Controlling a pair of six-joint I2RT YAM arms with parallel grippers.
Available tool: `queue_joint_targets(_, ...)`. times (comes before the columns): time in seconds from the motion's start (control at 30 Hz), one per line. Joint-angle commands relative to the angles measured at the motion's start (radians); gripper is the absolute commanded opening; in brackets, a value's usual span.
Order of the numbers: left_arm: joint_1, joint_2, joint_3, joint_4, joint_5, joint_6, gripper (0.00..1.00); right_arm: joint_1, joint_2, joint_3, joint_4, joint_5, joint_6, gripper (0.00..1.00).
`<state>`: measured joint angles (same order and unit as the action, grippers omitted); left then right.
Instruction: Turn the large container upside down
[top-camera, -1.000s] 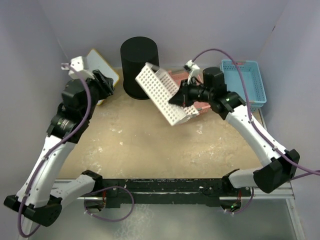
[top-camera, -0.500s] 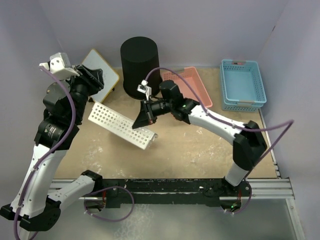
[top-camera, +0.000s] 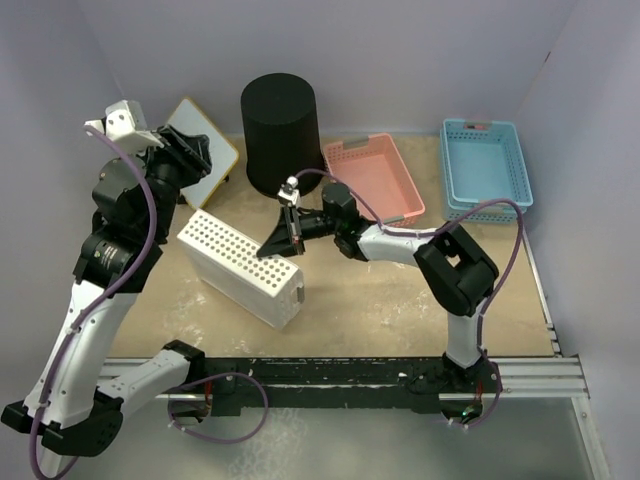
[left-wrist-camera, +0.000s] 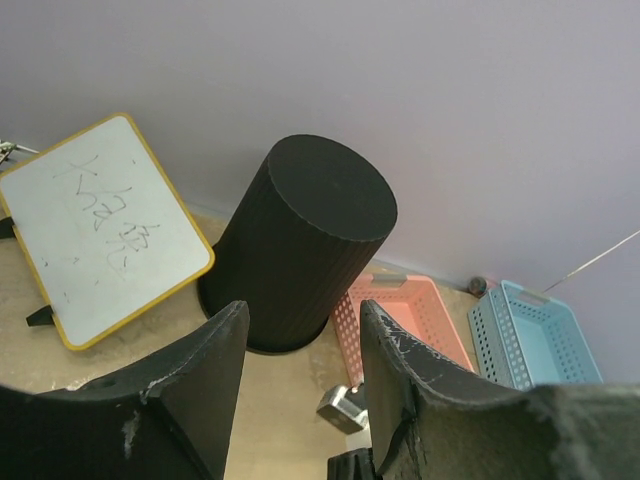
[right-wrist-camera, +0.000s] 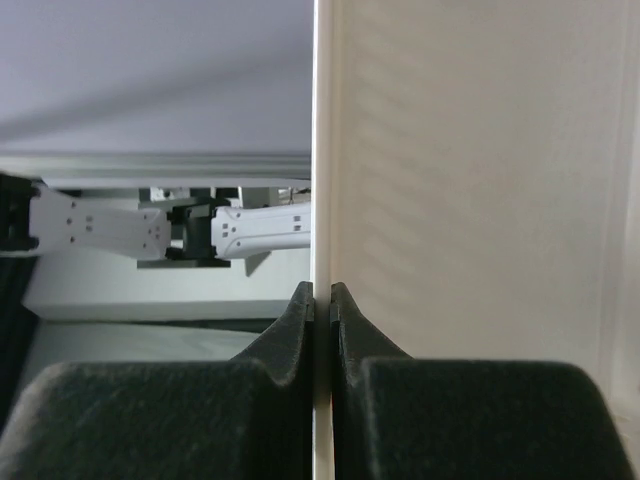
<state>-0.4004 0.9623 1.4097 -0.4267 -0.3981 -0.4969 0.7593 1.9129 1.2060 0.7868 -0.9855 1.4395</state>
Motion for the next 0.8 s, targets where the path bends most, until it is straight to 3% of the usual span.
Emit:
queue_joint_targets(0.0,0.002,0.010,-0.003,0.044,0.013,-0.009,0.46,-0.038,-0.017,-0.085,0.091,0.021,0.135,0.00)
queue_joint_targets(0.17,0.002,0.021,-0.019,0.040,0.013,-0.007,0.46,-0.104,-0.063,-0.196,-0.030,0.074,0.083,0.00)
queue_joint_targets(0.33,0.002,0.029,-0.034,0.041,0.011,-0.006,0.46,-0.182,-0.140,-0.193,-0.412,0.172,-0.202,0.00)
queue_joint_targets(0.43,0.002,0.034,-0.043,0.041,0.014,-0.006,0.45,-0.192,-0.149,-0.118,-0.664,0.255,-0.399,0.17)
queue_joint_targets(0.5,0.003,0.039,-0.046,0.039,0.017,-0.006,0.46,-0.192,-0.144,-0.076,-0.750,0.308,-0.482,0.33)
queue_joint_targets(0.6,0.002,0.045,-0.051,0.033,0.023,-0.006,0.45,-0.190,-0.132,-0.025,-0.834,0.376,-0.569,0.49)
queue_joint_targets(0.77,0.002,0.047,-0.074,0.027,0.026,-0.008,0.46,-0.190,-0.107,0.076,-1.048,0.495,-0.761,0.61)
